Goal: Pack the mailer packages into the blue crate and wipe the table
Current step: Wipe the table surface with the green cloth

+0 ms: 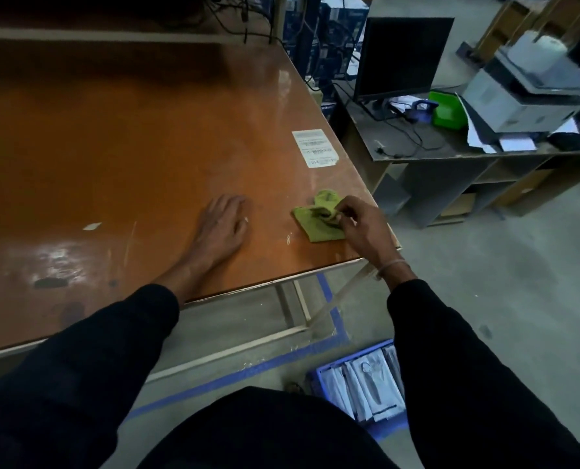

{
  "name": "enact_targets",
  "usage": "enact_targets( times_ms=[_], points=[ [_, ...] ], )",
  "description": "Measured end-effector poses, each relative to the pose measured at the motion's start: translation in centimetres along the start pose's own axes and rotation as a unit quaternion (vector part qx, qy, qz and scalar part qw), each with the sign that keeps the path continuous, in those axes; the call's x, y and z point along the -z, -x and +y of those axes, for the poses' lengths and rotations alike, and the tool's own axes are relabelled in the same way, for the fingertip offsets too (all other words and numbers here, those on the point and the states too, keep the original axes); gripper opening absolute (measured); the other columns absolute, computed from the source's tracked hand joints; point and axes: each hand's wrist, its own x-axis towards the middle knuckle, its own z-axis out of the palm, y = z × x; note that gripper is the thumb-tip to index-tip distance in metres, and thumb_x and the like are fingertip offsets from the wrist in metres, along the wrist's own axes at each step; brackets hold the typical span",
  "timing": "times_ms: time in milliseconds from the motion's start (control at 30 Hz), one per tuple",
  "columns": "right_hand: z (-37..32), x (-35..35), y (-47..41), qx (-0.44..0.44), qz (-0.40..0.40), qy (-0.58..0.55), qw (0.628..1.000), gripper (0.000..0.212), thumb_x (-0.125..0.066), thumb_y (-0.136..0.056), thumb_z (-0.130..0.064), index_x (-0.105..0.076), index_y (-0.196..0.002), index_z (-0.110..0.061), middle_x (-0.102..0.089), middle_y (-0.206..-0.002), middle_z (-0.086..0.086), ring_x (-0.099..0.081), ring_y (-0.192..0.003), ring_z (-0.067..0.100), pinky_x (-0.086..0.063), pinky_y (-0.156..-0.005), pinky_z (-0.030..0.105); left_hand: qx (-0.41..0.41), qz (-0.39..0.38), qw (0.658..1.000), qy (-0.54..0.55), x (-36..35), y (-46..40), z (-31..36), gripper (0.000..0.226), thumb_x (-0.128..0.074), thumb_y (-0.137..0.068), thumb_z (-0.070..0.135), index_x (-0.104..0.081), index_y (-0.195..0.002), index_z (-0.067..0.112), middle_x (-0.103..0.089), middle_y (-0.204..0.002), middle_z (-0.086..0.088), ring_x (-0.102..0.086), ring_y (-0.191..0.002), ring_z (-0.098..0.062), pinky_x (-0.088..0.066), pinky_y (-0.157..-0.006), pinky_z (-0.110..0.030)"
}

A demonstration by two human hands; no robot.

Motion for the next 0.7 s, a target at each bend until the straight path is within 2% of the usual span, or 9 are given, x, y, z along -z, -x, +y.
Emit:
enact_targets(
  times_ms=[67,167,267,333,400,467,533,600,700],
  points=[
    [-0.5,1.7,-0.9,-0.006,-0.017,-0.111,0.994,0.005,-0.059,-0.093,-0.014,-0.062,-0.097,-0.015,-0.068,-0.089,0.002,-0.065,-0.085,0.017,-0.054,-0.076,0.029,0.0,0.002,1.0,-0.011,0.1,0.0,0.2,0.049,-0.047,-0.095,0.032,-0.053,-0.137,0.008,-0.057,-0.134,-0.014,-0.051,-0.121,-0.033,-0.042,-0.102,-0.044],
    [-1.5,4.1,-2.9,-0.063,-0.031,-0.308,0.949,0.004,-0.053,-0.1,-0.007,-0.057,-0.102,-0.008,-0.062,-0.082,0.007,-0.062,-0.079,0.018,-0.056,-0.071,0.034,-0.003,0.005,1.0,-0.022,0.1,0.0,0.5,0.046,-0.047,-0.096,0.032,-0.053,-0.135,0.008,-0.057,-0.133,-0.013,-0.052,-0.12,-0.033,-0.042,-0.101,-0.043],
    [-1.0,4.9,-6.1,-0.109,-0.024,-0.351,0.93,0.005,-0.056,-0.097,-0.011,-0.06,-0.101,-0.011,-0.065,-0.085,0.007,-0.061,-0.081,0.02,-0.054,-0.071,0.036,-0.002,0.006,0.999,-0.031,0.1,-0.2,0.7,0.045,-0.046,-0.097,0.034,-0.054,-0.133,0.009,-0.057,-0.132,-0.014,-0.054,-0.118,-0.035,-0.046,-0.099,-0.045],
    [0.0,3.6,-8.1,-0.144,-0.008,-0.301,0.943,0.013,-0.06,-0.092,-0.015,-0.063,-0.104,-0.013,-0.067,-0.092,0.006,-0.063,-0.089,0.023,-0.051,-0.076,0.036,0.001,0.007,0.999,-0.036,-0.1,-0.1,0.7,0.046,-0.044,-0.098,0.035,-0.055,-0.133,0.008,-0.057,-0.133,-0.014,-0.054,-0.118,-0.035,-0.046,-0.1,-0.045],
    [0.7,1.9,-8.4,-0.144,0.007,-0.126,0.981,0.031,-0.06,-0.091,-0.016,-0.058,-0.121,-0.008,-0.062,-0.109,0.009,-0.06,-0.103,0.026,-0.045,-0.083,0.03,0.005,0.008,0.999,-0.041,-0.2,0.0,0.8,0.047,-0.043,-0.099,0.035,-0.056,-0.135,0.008,-0.056,-0.137,-0.013,-0.053,-0.122,-0.033,-0.045,-0.102,-0.044],
    [1.1,0.7,-7.2,-0.072,0.036,0.046,0.996,0.042,-0.058,-0.092,-0.015,-0.05,-0.131,-0.003,-0.051,-0.129,0.015,-0.051,-0.118,0.028,-0.039,-0.094,0.029,0.009,0.008,0.999,-0.047,-0.3,0.2,1.1,0.048,-0.04,-0.1,0.036,-0.055,-0.138,0.009,-0.053,-0.142,-0.011,-0.051,-0.127,-0.03,-0.043,-0.104,-0.043],
    [1.6,-0.6,-5.5,0.016,0.017,0.099,0.995,0.043,-0.054,-0.094,-0.018,-0.049,-0.134,-0.004,-0.048,-0.137,0.016,-0.046,-0.127,0.03,-0.037,-0.106,0.036,0.016,0.005,0.998,-0.056,-0.4,0.3,1.2,0.05,-0.038,-0.101,0.036,-0.052,-0.141,0.01,-0.05,-0.145,-0.009,-0.047,-0.131,-0.027,-0.042,-0.107,-0.043],
    [3.0,-2.5,-4.0,0.084,-0.053,0.175,0.979,0.047,-0.047,-0.099,-0.029,-0.045,-0.143,-0.01,-0.043,-0.149,0.016,-0.037,-0.14,0.034,-0.029,-0.118,0.047,0.022,0.003,0.998,-0.06,-0.4,0.3,1.2,0.051,-0.037,-0.101,0.037,-0.051,-0.142,0.01,-0.048,-0.146,-0.009,-0.046,-0.132,-0.027,-0.043,-0.107,-0.045],
    [4.5,-4.7,-2.8,0.106,-0.089,0.241,0.96,0.056,-0.025,-0.105,-0.045,-0.031,-0.155,-0.02,-0.023,-0.164,0.009,-0.012,-0.154,0.028,-0.01,-0.124,0.052,0.015,-0.006,0.997,-0.069,-0.1,-0.2,1.0,0.054,-0.034,-0.099,0.041,-0.052,-0.14,0.011,-0.049,-0.145,-0.009,-0.048,-0.13,-0.03,-0.043,-0.106,-0.047]
  ],
)
